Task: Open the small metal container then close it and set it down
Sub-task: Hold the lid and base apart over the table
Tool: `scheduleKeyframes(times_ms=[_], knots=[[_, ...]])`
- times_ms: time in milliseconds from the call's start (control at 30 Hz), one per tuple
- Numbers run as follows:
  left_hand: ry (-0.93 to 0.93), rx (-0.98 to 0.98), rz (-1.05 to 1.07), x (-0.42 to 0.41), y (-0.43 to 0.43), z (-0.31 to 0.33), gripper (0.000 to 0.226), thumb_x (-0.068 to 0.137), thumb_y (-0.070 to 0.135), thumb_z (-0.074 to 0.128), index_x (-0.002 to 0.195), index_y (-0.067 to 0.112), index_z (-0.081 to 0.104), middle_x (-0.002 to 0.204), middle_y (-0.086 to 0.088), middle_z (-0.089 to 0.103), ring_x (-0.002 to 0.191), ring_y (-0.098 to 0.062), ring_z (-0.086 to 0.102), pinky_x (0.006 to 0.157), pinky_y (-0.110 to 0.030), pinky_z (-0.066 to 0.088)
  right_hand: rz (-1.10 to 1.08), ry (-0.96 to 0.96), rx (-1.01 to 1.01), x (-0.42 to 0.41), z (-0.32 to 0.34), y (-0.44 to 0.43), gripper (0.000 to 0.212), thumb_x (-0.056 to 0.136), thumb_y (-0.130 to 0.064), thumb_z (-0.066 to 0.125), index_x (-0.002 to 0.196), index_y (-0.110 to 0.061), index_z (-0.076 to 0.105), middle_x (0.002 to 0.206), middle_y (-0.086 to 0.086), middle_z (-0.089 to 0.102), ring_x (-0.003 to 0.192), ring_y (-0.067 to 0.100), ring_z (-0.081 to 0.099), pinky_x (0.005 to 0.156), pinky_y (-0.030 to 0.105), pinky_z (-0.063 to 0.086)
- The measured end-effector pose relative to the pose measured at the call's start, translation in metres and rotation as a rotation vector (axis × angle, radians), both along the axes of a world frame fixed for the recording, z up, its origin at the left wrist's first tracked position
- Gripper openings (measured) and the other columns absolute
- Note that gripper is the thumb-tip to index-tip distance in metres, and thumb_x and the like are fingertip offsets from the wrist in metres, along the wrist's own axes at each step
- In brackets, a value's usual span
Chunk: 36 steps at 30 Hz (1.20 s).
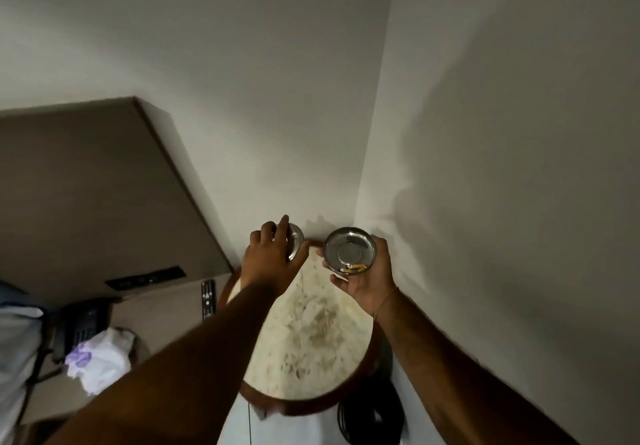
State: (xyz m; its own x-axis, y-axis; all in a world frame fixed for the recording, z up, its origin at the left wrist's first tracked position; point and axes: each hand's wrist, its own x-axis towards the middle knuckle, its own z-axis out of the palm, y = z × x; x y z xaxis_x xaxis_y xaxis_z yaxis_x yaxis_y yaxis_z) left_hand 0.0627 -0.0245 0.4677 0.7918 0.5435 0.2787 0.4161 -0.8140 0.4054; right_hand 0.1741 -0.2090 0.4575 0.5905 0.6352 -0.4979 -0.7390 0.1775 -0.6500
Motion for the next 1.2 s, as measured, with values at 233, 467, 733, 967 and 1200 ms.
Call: scheduleKeyframes(times_ms=[233, 467, 733, 967, 1200], knots=[[0.204, -0.094, -0.032, -0.029, -0.027, -0.095, 0.082, 0.096, 0.068, 0.057, 0.160, 0.019, 0.043, 0.148, -0.011, 0.053, 0.131, -0.039, 0.050, 0.097, -0.052, 0.052, -0.136, 0.133, -0.061, -0.019, -0.090, -0.043, 0.078, 0.093, -0.075, 0.037, 0.130, -0.014, 0.069, 0.129, 0.023, 0.075, 0.096, 0.029, 0.074, 0.080, 0.038, 0.049], [0.315, -0.135, -0.017, -0.063, -0.041, -0.208, 0.084, 0.096, 0.064, 0.063, 0.161, 0.015, 0.041, 0.150, -0.020, 0.053, 0.130, -0.047, 0.050, 0.097, -0.058, 0.053, -0.226, 0.292, -0.219, -0.036, -0.199, -0.077, 0.085, 0.092, -0.077, 0.037, 0.151, -0.018, 0.054, 0.149, 0.021, 0.063, 0.118, 0.037, 0.066, 0.079, 0.040, 0.050], [0.423, -0.209, -0.045, -0.070, -0.065, -0.313, 0.085, 0.092, 0.055, 0.072, 0.160, 0.013, 0.042, 0.147, -0.020, 0.052, 0.129, -0.049, 0.048, 0.097, -0.059, 0.052, -0.339, 0.461, -0.290, -0.083, -0.344, -0.147, 0.081, 0.084, -0.067, 0.045, 0.139, -0.011, 0.065, 0.142, 0.022, 0.068, 0.102, 0.034, 0.070, 0.075, 0.037, 0.045], [0.453, -0.240, -0.022, -0.072, -0.086, -0.382, 0.085, 0.091, 0.052, 0.074, 0.160, 0.016, 0.041, 0.151, -0.018, 0.050, 0.135, -0.048, 0.045, 0.101, -0.060, 0.050, -0.309, 0.530, -0.277, -0.106, -0.430, -0.187, 0.065, 0.084, -0.068, 0.044, 0.117, -0.021, 0.074, 0.142, 0.017, 0.069, 0.097, 0.030, 0.073, 0.075, 0.038, 0.043], [0.481, -0.208, -0.075, -0.089, -0.095, -0.437, 0.084, 0.090, 0.055, 0.076, 0.158, 0.020, 0.042, 0.147, -0.015, 0.052, 0.131, -0.046, 0.047, 0.092, -0.060, 0.055, -0.325, 0.554, -0.388, -0.117, -0.497, -0.205, 0.075, 0.085, -0.074, 0.040, 0.130, -0.023, 0.072, 0.137, 0.017, 0.073, 0.105, 0.032, 0.073, 0.088, 0.041, 0.044]])
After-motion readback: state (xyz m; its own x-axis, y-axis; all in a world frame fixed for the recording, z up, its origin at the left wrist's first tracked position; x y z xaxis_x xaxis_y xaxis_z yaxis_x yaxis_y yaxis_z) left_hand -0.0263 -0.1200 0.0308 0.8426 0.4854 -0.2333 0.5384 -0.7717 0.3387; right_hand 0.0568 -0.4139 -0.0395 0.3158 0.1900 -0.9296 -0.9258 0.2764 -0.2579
